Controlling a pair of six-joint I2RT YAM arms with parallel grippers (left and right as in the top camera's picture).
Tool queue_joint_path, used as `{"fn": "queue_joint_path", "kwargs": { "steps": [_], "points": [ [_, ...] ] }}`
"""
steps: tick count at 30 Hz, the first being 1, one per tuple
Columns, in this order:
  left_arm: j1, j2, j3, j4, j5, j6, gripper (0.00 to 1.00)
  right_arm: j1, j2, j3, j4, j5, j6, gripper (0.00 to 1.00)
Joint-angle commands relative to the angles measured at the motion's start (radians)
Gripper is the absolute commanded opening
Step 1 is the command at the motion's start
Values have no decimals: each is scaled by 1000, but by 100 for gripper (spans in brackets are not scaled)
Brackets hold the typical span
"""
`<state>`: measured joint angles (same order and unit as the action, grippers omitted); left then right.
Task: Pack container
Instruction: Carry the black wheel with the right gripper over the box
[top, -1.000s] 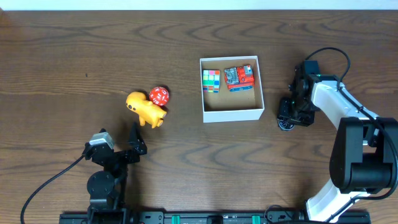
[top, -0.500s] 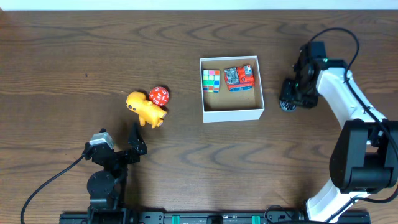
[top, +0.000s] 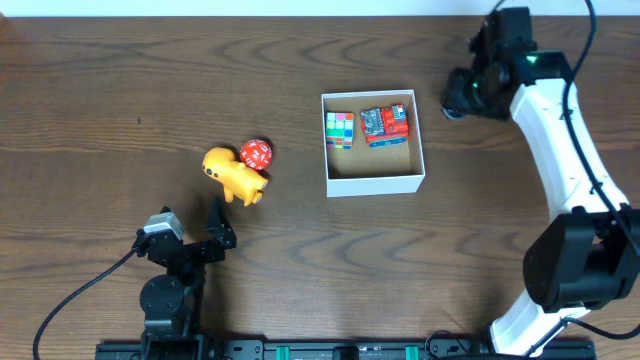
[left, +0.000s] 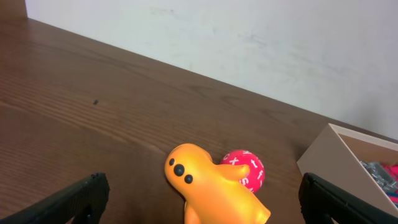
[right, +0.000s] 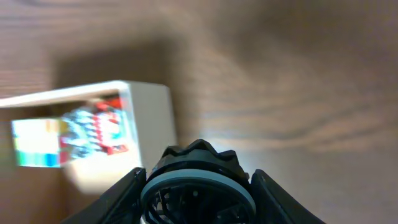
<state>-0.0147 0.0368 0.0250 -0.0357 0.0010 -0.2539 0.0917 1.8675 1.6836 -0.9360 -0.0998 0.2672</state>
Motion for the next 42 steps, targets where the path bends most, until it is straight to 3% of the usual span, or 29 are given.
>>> {"fn": "queue_joint_path", "kwargs": {
  "steps": [1,17,26,42],
  "points": [
    [5,0,-21,-36,-8,16,98,60,6,37,36,-13,9,49],
    [5,0,-21,-36,-8,16,98,266,21,37,248,-8,80,49],
    [5,0,-21,-36,-8,16,98,338,122,37,340,-10,145,53],
    [5,0,-21,-36,-8,16,98,373,186,31,328,-5,166,54]
  ]
}}
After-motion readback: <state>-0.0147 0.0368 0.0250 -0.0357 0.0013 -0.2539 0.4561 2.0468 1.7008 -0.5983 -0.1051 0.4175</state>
